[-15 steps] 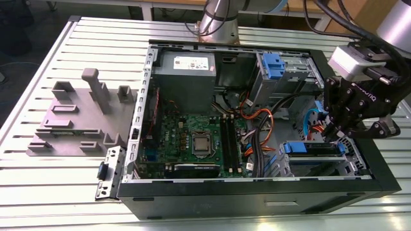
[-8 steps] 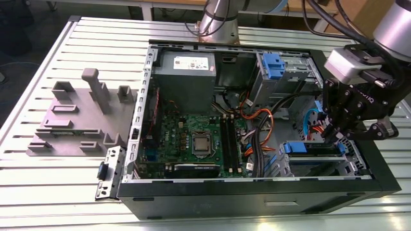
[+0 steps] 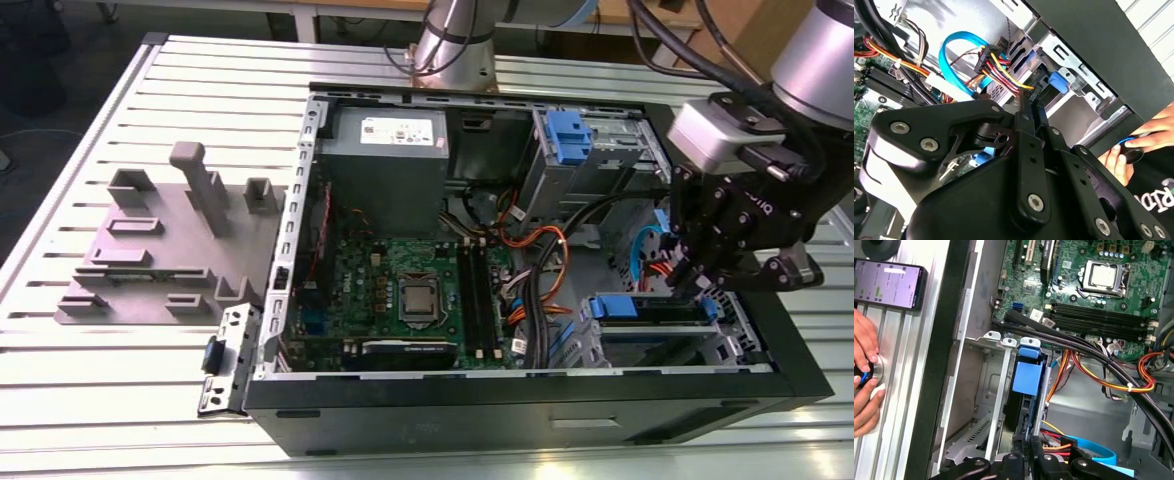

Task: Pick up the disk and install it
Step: 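Insert the first disk wire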

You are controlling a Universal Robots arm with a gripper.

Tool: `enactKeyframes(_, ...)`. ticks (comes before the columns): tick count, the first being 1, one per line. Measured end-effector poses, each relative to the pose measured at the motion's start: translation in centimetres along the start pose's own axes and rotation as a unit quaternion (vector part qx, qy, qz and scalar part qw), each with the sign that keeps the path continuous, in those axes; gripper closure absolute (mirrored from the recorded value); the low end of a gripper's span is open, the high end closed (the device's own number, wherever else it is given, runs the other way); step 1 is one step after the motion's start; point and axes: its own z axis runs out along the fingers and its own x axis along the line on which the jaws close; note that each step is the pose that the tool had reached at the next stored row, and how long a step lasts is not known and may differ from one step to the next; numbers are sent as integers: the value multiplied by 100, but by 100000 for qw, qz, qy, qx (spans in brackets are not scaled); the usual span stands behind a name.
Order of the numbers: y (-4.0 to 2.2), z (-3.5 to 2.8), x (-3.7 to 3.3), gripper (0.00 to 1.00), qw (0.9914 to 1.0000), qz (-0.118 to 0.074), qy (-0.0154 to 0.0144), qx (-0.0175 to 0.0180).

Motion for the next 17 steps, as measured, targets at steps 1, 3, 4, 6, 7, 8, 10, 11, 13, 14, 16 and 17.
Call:
enactKeyframes(1, 1, 1, 0, 83, 99999, 507, -11, -62)
enactKeyframes(3, 1, 3, 1, 83, 99996, 860, -34, -98)
enactKeyframes(4, 2, 5, 5, 83, 99996, 869, -116, -92)
enactKeyframes(6, 6, 12, 28, 83, 99993, 870, -765, 17)
enactKeyframes(7, 9, 16, 41, 83, 99988, 866, -1261, 104)
enactKeyframes(8, 13, 19, 52, 83, 99979, 872, -1850, 203)
enactKeyframes(10, 21, 24, 65, 83, 99946, 877, -3124, 429)
enactKeyframes(11, 22, 24, 66, 83, 99939, 888, -3340, 509)
enactKeyframes(13, 23, 28, 65, 83, 99935, 1052, -3384, 614)
enactKeyframes(14, 24, 31, 64, 83, 99932, 1244, -3395, 649)
enactKeyframes(16, 33, 35, 63, 83, 99927, 1555, -3403, 713)
enactKeyframes(17, 40, 37, 62, 83, 99926, 1626, -3408, 734)
